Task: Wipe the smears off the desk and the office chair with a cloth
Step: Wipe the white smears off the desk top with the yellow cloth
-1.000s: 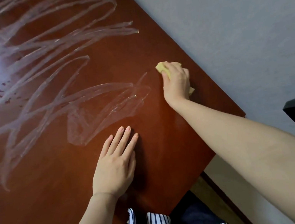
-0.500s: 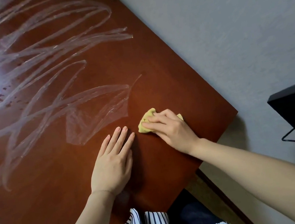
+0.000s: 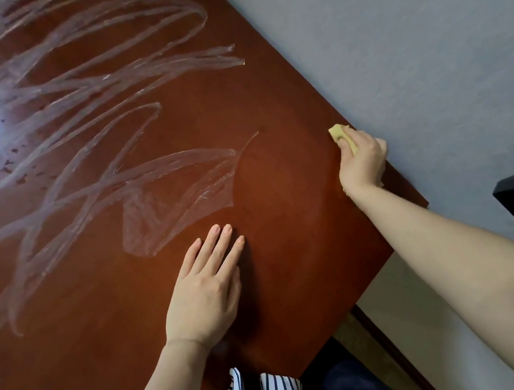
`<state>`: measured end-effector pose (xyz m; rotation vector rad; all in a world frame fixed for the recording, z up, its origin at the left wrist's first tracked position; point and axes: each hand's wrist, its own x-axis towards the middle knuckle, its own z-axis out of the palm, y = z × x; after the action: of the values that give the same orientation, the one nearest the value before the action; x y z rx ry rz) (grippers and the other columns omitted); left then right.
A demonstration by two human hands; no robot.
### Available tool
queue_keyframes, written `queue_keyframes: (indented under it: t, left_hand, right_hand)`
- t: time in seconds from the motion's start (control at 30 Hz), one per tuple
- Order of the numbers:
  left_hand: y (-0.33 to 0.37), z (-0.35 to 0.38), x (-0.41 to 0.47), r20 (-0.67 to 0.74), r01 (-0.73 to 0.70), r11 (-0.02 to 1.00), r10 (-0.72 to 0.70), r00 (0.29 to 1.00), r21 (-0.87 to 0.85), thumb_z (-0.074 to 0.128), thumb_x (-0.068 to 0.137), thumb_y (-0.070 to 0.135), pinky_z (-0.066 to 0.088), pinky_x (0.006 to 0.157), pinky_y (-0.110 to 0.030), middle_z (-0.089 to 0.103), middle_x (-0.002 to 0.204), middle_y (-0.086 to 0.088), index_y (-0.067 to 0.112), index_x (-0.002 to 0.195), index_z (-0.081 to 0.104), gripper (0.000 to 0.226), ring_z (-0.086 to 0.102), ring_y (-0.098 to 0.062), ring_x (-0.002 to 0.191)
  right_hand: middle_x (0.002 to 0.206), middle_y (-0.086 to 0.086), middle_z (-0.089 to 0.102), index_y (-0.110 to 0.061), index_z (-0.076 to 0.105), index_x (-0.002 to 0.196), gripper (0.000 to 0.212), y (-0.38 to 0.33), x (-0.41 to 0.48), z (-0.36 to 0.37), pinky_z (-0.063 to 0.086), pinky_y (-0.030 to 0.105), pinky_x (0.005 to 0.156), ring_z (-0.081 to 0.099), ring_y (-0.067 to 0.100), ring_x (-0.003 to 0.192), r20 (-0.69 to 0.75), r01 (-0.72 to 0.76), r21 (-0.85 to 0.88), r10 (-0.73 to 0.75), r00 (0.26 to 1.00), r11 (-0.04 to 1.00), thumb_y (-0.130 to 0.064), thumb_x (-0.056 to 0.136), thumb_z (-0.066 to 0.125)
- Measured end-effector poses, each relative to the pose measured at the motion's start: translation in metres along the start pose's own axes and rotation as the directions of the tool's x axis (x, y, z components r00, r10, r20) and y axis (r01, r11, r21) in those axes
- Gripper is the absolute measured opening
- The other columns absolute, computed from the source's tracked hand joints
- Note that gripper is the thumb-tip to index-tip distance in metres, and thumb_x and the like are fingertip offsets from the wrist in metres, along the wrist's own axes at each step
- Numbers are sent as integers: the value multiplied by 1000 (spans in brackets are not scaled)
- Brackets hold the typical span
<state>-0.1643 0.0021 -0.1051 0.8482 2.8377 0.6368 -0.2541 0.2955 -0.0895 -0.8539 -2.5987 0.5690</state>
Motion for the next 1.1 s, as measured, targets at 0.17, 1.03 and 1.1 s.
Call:
queue_keyframes:
  t: [0.17,1.03,1.1]
  left_hand:
    - [-1,0,2,3,-9,1000,9,1000,-3,35,93,25,22,112,-40,46,144,-9,11,136,52,48,35,-28,137]
    - [2,-5,0,13,5,1000,-5,1000,-1,33,93,25,21,112,-39,47,143,-10,11,135,54,48,38,-29,135]
    - [1,-4,0,13,5,1000,-5,1000,-3,33,93,24,21,112,-39,46,143,-10,11,135,53,48,38,-29,136]
  right_hand:
    - [129,3,59,-15,59,128,32,-46,32,24,31,25,100,45,24,118,119,35,-18,-33,992,999,-15,99,47]
    - [115,13,67,-5,68,115,35,12,-109,-31,53,40,86,60,33,100,260,720,82,-712,653,690,5,81,68]
    - [111,15,68,-3,68,113,36,23,-96,-33,54,38,83,59,35,96,211,670,14,-657,724,742,7,79,69]
